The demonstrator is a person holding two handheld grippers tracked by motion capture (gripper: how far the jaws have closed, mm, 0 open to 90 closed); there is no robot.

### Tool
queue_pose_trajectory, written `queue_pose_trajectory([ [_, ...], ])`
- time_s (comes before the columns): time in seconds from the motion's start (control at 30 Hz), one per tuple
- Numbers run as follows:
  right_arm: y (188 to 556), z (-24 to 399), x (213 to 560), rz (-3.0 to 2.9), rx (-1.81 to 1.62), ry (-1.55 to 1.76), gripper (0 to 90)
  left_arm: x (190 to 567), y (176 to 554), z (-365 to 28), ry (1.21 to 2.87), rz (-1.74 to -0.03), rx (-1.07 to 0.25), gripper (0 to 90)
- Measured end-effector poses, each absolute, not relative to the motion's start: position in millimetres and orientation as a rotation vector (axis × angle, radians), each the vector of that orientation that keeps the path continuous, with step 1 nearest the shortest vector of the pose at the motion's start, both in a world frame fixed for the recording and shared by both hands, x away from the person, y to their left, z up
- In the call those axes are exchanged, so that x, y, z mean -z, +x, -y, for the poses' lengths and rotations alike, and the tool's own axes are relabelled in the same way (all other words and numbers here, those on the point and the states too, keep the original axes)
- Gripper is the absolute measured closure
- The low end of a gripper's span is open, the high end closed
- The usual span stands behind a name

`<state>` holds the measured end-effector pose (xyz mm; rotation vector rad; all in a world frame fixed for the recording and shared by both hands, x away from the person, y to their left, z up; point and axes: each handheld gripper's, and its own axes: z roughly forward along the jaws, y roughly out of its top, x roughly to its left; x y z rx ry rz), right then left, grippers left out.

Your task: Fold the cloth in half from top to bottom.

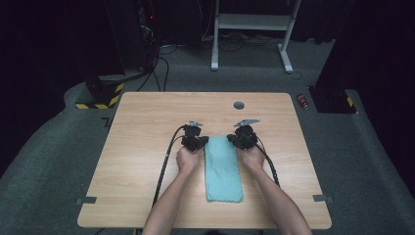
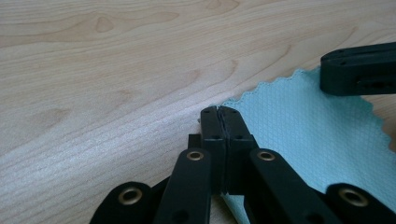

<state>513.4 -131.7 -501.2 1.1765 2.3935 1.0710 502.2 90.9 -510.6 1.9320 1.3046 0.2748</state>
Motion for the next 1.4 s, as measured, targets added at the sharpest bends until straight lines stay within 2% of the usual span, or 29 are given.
queue_pose_trajectory([
  [0.8, 528, 158, 473, -2.319, -1.116, 1.256, 88.2, 469, 530, -74, 1.931, -1.22, -0.262, 89.6],
  [1.0, 524, 163, 459, -2.292, -1.164, 1.233, 88.2, 460, 525, -75, 1.923, -1.177, -0.271, 89.5],
  [1.4, 508, 166, 458, -2.308, -1.202, 1.201, 88.2, 460, 511, -78, 1.95, -1.117, -0.242, 89.5],
])
